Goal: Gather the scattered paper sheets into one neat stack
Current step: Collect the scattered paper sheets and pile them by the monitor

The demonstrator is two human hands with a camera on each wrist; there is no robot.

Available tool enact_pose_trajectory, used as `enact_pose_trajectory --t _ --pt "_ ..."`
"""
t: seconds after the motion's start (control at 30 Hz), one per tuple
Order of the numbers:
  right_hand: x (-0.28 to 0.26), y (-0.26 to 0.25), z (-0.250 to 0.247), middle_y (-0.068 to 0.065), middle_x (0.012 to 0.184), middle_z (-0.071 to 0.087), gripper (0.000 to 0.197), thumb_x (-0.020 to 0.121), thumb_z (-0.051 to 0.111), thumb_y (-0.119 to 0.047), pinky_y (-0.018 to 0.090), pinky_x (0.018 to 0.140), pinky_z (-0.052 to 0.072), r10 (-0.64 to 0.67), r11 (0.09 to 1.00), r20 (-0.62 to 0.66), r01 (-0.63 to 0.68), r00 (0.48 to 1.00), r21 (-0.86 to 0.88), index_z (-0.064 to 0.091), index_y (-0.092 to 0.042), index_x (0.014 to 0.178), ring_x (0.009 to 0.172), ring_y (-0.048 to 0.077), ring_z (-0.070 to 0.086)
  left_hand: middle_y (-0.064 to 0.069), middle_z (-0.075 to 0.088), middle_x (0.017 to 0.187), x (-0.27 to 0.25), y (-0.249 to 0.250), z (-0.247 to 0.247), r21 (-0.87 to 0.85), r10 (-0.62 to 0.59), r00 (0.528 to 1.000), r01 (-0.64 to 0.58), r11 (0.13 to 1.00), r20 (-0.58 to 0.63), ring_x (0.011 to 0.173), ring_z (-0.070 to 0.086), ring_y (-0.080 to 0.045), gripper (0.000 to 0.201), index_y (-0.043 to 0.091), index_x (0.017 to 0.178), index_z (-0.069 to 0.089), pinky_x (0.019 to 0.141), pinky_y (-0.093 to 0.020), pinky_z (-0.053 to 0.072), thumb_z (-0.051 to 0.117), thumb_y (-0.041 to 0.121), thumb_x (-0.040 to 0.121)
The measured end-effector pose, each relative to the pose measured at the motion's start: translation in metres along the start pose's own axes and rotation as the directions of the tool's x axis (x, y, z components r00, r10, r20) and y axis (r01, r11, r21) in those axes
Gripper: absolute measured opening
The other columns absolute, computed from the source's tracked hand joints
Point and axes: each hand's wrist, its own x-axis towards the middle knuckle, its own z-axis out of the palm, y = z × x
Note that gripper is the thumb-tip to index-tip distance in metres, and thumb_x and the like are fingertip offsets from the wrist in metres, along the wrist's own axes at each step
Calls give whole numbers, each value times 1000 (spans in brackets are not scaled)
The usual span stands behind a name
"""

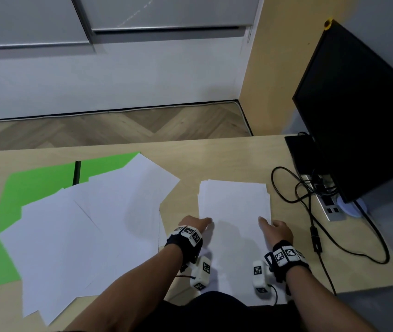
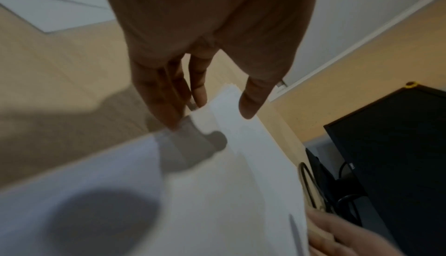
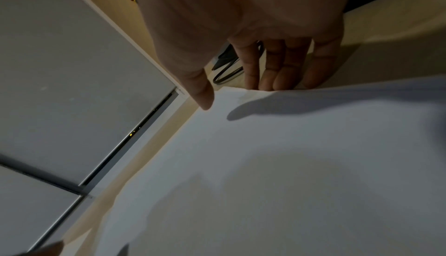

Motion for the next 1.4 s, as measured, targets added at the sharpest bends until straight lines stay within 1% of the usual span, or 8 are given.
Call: enact_pose_trajectory --t 0.2,0.33,0.43,0.63,0.93,1.1,1.23,1.4 --pt "-2 -8 0 8 120 55 64 63 64 -52 39 81 54 -11 996 -9 10 1000 -85 61 -22 120 96 31 60 -9 59 130 0 2 9 -93 -29 999 28 995 -13 110 62 -30 96 9 137 45 89 -32 47 75 61 62" --pt "-4 -18 4 9 103 64 49 55 64 -48 38 76 58 -46 999 13 46 999 -24 64 -20 95 82 30 63 -10 62 122 0 4 6 -82 -59 998 58 995 -8 98 60 -29 80 9 129 56 81 -31 44 72 61 70" --pt "-4 -18 6 -1 101 65 63 53 66 -56 38 80 57 -11 999 23 10 1000 38 58 -22 106 88 26 64 -12 49 129 -6 8 12 -3 -26 995 26 1000 -98 113 55 -34 80 13 128 54 94 -40 49 69 58 64" --pt "0 -13 1 -4 87 70 62 49 69 -61 38 77 58 14 996 85 -21 996 86 64 -21 96 77 23 67 -8 61 113 -6 6 16 -190 -18 994 -2 982 -104 95 60 -28 66 8 130 44 76 -30 49 76 27 75" --pt "-9 -22 -6 3 86 65 35 63 83 -30 38 80 57 -6 991 118 -10 993 130 56 -17 80 77 25 63 -4 70 95 -5 11 10 -227 19 999 -25 973 -27 85 66 -26 41 13 104 67 75 -30 55 79 29 68" --pt "-9 -12 -4 1 96 69 61 56 82 -28 36 78 56 6 971 143 -39 990 234 58 -17 111 83 26 67 -10 65 107 -12 17 13 -138 78 997 -77 987 0 88 60 -28 41 11 113 57 76 -33 52 74 23 78" --pt "-23 -15 -7 4 96 60 51 55 69 -34 43 74 59 42 995 46 -46 998 88 59 -19 102 80 29 64 -9 61 114 -19 20 19 -66 100 994 -102 993 -40 84 57 -26 55 15 120 52 61 -28 42 77 30 74" --pt "-25 -19 -10 9 108 57 61 52 67 -40 41 74 56 32 999 56 -29 998 -46 56 -14 107 87 33 61 -12 58 119 -20 24 21 -168 11 998 -1 986 60 91 57 -29 76 8 136 42 79 -34 50 78 30 73"
